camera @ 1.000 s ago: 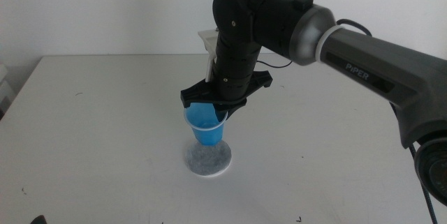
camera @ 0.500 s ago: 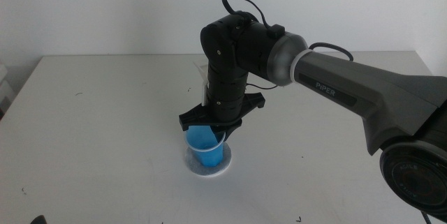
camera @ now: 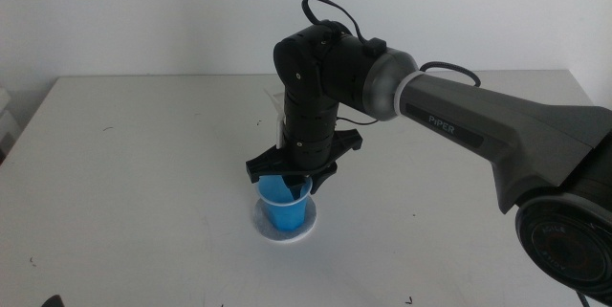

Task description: Place an empty cup on a cup mat.

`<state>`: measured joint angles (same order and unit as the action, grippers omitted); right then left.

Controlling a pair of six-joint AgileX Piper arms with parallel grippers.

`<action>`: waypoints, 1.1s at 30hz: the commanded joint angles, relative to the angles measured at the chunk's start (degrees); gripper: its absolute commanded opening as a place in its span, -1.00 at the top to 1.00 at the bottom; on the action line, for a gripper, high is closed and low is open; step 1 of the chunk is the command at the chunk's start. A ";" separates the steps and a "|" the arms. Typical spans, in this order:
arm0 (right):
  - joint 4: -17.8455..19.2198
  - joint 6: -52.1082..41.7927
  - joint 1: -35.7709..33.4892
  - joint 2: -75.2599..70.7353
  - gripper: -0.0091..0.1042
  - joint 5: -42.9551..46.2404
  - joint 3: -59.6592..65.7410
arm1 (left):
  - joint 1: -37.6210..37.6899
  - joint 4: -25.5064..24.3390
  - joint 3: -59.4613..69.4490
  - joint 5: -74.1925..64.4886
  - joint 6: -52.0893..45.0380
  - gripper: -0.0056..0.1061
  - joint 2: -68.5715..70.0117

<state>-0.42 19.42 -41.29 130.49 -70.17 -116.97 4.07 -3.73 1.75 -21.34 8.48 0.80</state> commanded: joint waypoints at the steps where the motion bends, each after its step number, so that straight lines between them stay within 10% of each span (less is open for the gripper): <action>1: 0.88 -0.50 -0.13 -3.71 0.32 -0.44 -1.79 | -0.06 -0.02 -0.34 3.84 0.62 -0.98 0.20; 12: 2.03 -0.67 1.65 -11.65 -0.48 -1.10 -1.72 | -0.06 -0.02 -0.34 3.84 0.62 -0.98 0.20; 33: 4.23 -2.27 20.10 -54.04 -0.51 13.41 30.24 | -0.06 -0.02 -0.34 3.84 0.62 -0.98 0.20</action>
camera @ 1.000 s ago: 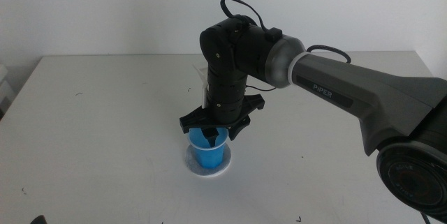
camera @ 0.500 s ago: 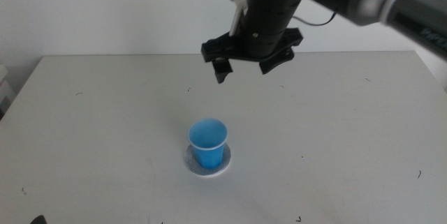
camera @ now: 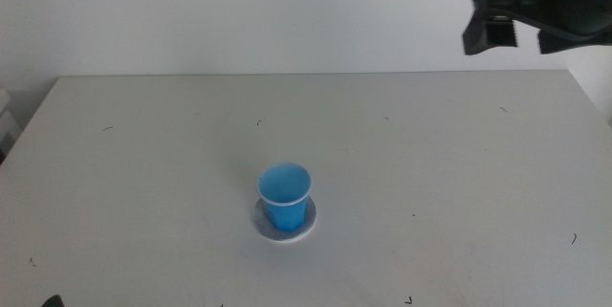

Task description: Place an empty cup on a cup mat.

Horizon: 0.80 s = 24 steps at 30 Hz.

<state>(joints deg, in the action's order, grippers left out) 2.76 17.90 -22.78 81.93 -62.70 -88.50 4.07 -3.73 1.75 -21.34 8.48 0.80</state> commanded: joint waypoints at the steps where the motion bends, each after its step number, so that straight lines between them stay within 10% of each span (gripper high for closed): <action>1: 1.27 -0.75 2.60 -8.16 -0.51 8.20 4.76 | -0.06 -0.02 -0.34 3.84 0.62 -0.98 0.20; 9: 8.56 -0.70 5.50 -24.82 -0.50 23.64 24.82 | -0.06 -0.02 -0.34 3.84 0.62 -0.98 0.20; 24: 8.26 -5.53 5.50 -52.84 -0.82 37.40 52.07 | -0.06 -0.02 -0.34 3.84 0.62 -0.98 0.20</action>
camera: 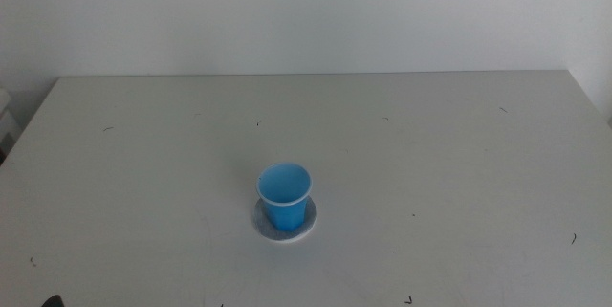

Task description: Place an empty cup on a cup mat.

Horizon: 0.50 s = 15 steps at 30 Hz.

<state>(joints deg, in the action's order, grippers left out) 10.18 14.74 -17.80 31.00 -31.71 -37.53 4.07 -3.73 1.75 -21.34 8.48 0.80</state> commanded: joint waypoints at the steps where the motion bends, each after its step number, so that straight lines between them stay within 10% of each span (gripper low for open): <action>1: 0.59 -2.96 0.87 -3.86 -0.82 7.50 2.92 | -0.06 -0.02 -0.34 3.84 0.62 -0.98 0.20; 15: -2.38 -8.96 11.85 -22.26 -0.82 16.05 21.76 | -0.06 -0.02 -0.34 3.84 0.62 -0.98 0.20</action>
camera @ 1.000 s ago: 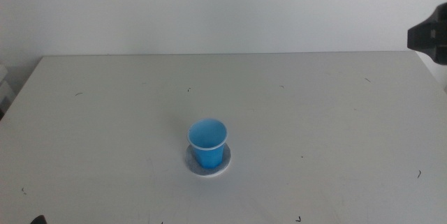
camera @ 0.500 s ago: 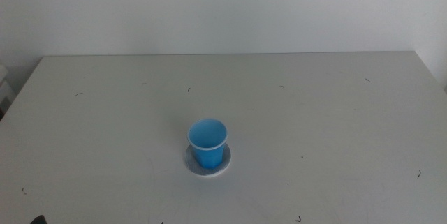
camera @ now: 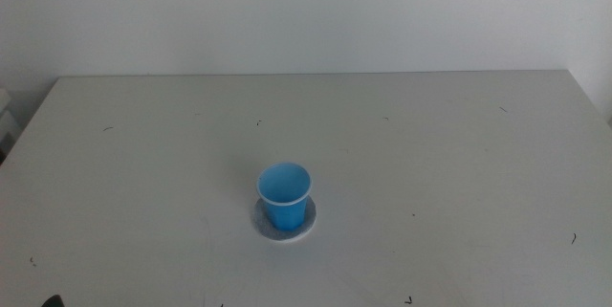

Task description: Place an empty cup on a cup mat.

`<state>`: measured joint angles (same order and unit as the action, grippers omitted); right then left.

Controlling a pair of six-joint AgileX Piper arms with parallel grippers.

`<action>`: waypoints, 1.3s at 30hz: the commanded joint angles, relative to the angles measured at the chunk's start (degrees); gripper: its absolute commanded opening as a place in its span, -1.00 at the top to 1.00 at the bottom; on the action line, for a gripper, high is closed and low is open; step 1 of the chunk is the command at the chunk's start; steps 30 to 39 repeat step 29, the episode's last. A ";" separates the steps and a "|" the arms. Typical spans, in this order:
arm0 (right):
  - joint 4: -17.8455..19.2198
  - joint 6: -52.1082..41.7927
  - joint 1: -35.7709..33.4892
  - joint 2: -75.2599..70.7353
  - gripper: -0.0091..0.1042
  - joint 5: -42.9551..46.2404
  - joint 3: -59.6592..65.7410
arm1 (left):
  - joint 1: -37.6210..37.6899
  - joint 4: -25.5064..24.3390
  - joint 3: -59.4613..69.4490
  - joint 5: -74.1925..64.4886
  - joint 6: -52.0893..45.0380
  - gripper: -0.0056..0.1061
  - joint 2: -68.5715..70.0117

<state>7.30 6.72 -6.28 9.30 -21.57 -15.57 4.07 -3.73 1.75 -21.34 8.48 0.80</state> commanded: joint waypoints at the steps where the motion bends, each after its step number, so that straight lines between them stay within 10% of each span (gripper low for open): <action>1: 0.51 -0.94 0.33 -1.72 -0.82 6.09 1.02 | -0.06 -0.02 -0.34 3.84 0.62 -0.98 0.20; 39: -1.89 -0.94 0.33 -11.36 -0.81 6.27 16.85 | -0.06 -0.02 -0.34 3.84 0.62 -0.98 0.20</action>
